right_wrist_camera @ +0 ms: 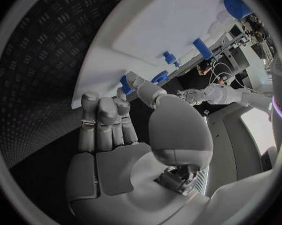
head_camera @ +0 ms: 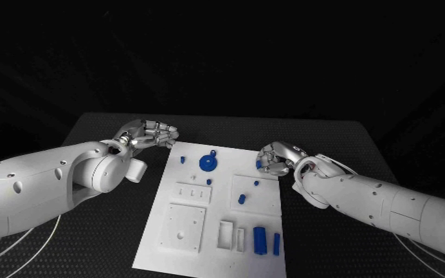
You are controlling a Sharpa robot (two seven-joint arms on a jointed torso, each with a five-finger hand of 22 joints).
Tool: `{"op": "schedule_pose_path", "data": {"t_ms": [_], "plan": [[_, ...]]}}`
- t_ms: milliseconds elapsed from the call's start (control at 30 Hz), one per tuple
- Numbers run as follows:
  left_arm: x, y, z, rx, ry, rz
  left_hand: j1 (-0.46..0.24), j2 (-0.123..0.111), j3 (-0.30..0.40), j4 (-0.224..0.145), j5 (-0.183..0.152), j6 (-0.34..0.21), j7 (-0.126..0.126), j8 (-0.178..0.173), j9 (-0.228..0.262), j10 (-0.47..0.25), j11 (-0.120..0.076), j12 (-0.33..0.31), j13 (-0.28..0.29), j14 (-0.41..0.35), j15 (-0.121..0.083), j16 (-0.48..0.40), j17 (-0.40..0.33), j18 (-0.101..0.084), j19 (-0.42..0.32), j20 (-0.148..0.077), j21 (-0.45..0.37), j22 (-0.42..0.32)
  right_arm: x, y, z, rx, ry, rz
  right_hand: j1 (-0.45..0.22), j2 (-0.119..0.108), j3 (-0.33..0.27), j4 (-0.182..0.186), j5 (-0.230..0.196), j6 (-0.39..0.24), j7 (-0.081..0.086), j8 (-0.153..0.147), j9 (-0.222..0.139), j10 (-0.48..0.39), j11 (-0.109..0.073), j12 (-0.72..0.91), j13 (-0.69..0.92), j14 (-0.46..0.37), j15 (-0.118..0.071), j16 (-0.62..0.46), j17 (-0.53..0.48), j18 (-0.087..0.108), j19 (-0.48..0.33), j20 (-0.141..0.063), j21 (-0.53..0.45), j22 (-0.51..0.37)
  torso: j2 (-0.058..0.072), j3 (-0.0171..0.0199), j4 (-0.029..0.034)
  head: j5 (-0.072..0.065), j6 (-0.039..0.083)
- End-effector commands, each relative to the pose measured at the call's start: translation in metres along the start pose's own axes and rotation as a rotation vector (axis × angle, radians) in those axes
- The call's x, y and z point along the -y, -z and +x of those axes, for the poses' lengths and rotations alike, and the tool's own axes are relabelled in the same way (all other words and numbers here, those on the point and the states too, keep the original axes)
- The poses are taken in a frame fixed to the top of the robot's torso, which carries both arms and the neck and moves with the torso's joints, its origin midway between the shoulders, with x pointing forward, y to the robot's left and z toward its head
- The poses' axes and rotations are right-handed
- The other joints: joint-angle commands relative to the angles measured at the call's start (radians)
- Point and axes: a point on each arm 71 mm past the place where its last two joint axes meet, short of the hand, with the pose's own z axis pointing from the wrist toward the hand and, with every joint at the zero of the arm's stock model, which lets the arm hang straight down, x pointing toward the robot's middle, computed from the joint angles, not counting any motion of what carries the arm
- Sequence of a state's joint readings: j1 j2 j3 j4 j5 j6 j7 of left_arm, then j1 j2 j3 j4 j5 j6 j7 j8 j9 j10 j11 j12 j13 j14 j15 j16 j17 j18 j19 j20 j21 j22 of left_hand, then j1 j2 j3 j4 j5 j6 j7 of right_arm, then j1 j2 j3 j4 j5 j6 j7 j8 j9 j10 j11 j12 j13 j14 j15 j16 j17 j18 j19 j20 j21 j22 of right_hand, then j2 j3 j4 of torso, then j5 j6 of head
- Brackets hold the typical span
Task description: Assemble the parts on the task board
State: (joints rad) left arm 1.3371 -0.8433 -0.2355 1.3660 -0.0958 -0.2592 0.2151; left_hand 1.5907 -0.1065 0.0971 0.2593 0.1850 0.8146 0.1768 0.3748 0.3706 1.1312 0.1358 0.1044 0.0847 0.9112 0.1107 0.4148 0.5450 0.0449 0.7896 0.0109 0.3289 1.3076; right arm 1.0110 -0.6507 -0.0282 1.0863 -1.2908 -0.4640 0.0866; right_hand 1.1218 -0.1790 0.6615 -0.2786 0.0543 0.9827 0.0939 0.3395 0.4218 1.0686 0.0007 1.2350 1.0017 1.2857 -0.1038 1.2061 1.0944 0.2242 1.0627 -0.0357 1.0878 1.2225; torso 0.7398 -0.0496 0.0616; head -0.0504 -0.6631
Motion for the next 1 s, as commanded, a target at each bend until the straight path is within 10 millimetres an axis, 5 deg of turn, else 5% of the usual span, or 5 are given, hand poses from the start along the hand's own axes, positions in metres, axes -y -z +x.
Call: {"op": "schedule_pose_path", "data": {"t_ms": [33, 567, 1000], "plan": [[0.0013, -0.0001, 0.0024, -0.019, 0.0, 0.009, 0.008, 0.0, 0.001, 0.008, -0.007, 0.004, 0.002, -0.005, -0.001, 0.006, 0.001, -0.006, 0.001, 0.005, 0.001, -0.007, 0.001, 0.017, -0.008, 0.0, 0.003, 0.02, -0.0018, -0.0001, 0.0018, -0.016, 0.006, -0.014, 0.006, -0.002, 0.007, 0.002, -0.003, 0.022, 0.014, -0.001, 0.0, 0.002, -0.004, -0.003, 0.0, 0.005, -0.004, -0.002, 0.001, 0.038, 0.004, 0.004, 0.006, 0.0, 0.0, -0.0006, 0.0008, -0.001, 0.0], [0.0011, 0.0006, 0.002, -0.019, -0.002, 0.008, 0.012, 0.0, -0.003, 0.014, -0.007, 0.003, 0.002, -0.005, -0.001, 0.006, 0.001, -0.007, 0.001, 0.005, 0.001, -0.008, 0.003, 0.017, -0.009, 0.0, 0.003, 0.021, -0.0014, -0.0005, 0.0022, -0.019, 0.007, -0.011, -0.022, -0.012, 0.002, 0.003, 0.002, 0.013, 0.016, -0.009, -0.003, 0.003, -0.002, -0.004, 0.0, 0.005, -0.004, -0.002, 0.001, 0.038, 0.004, 0.006, 0.01, 0.002, 0.0, -0.0013, 0.0011, -0.003, -0.002], [0.001, 0.0009, 0.0023, -0.024, -0.001, 0.006, 0.016, 0.0, -0.005, 0.017, -0.007, 0.002, 0.002, -0.006, -0.002, 0.006, 0.001, -0.007, 0.001, 0.005, 0.001, -0.009, 0.004, 0.017, -0.009, 0.0, 0.004, 0.021, -0.0025, -0.0009, 0.003, -0.024, 0.004, -0.013, 0.001, -0.022, 0.008, -0.006, 0.002, -0.049, 0.039, -0.045, -0.019, -0.012, 0.02, -0.007, 0.002, -0.004, 0.017, -0.006, 0.002, 0.038, -0.004, 0.008, 0.006, -0.001, 0.0, -0.0004, 0.0013, -0.003, -0.002]]}}
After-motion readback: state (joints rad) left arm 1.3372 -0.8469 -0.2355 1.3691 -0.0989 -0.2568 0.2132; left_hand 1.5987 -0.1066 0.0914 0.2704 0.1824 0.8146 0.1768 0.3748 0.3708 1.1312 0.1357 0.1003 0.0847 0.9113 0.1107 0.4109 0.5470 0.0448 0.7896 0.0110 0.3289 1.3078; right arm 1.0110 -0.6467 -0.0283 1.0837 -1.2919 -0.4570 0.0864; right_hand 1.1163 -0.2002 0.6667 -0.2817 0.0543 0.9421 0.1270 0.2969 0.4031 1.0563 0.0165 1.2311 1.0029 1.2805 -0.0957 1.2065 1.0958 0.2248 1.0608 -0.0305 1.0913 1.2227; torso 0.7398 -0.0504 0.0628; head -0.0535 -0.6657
